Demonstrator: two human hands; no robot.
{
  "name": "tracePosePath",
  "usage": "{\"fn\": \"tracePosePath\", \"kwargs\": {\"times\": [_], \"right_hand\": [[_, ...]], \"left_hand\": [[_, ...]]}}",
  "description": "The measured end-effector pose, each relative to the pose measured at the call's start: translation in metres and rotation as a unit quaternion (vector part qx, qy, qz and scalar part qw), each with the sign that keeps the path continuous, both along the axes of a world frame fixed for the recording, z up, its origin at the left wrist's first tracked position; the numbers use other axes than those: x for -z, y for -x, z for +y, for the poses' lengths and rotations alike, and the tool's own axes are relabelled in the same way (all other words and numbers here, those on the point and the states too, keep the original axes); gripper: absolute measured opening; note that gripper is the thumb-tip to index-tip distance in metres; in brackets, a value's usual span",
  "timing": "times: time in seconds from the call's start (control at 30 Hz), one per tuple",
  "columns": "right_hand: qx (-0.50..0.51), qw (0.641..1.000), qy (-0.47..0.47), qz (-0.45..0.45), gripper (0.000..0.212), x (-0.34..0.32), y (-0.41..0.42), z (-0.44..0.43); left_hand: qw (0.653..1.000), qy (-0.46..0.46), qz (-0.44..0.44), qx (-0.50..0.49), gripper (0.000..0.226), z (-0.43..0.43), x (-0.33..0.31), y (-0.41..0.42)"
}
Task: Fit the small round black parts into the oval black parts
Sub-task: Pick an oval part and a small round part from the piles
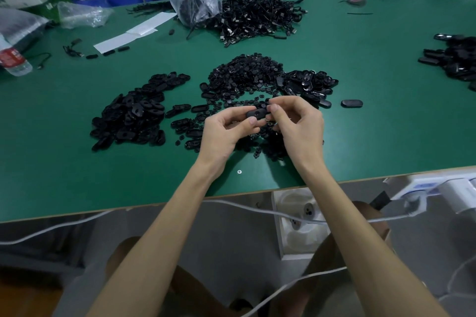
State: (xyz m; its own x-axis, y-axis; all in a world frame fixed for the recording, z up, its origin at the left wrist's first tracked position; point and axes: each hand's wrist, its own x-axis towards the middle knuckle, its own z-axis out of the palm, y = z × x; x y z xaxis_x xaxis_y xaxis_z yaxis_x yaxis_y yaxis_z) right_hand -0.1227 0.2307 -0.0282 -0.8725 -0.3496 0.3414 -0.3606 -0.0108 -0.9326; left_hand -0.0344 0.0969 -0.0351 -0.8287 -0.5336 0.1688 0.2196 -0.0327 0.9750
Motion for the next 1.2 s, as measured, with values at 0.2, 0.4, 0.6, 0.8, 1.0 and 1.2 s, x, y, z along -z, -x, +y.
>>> {"fn": "tracePosePath", "kwargs": {"times": [0.2, 0.4, 0.6, 0.8, 1.0, 1.2], "right_hand": [[-0.034, 0.999, 0.015, 0.002, 0.02, 0.0, 0.0007, -0.0005], [-0.061, 0.998, 0.022, 0.008, 0.016, 0.0012, 0.0026, 0.0004], [-0.073, 0.997, 0.034, -0.005, 0.011, 0.0029, 0.0054, -0.0001], [-0.085, 0.996, 0.035, -0.016, 0.01, 0.005, 0.0052, -0.0012], [-0.102, 0.992, 0.054, -0.039, 0.01, 0.0053, 0.0053, -0.0016], [-0.116, 0.991, 0.049, -0.04, 0.013, 0.006, 0.0063, -0.0008]], "left_hand": [[1.0, 0.005, -0.008, -0.016, 0.023, 0.0009, -0.0006, -0.0001], [0.999, 0.021, -0.027, -0.014, 0.014, 0.0021, -0.0008, -0.0002], [0.999, 0.013, -0.022, -0.031, 0.014, 0.0, 0.0009, 0.0004], [0.999, 0.0, -0.023, -0.044, 0.01, -0.0029, 0.0001, 0.0005], [0.999, 0.032, -0.019, -0.039, 0.029, -0.0034, 0.0002, 0.0006], [0.999, 0.023, -0.015, -0.027, 0.026, -0.0043, 0.0001, -0.0003]]}}
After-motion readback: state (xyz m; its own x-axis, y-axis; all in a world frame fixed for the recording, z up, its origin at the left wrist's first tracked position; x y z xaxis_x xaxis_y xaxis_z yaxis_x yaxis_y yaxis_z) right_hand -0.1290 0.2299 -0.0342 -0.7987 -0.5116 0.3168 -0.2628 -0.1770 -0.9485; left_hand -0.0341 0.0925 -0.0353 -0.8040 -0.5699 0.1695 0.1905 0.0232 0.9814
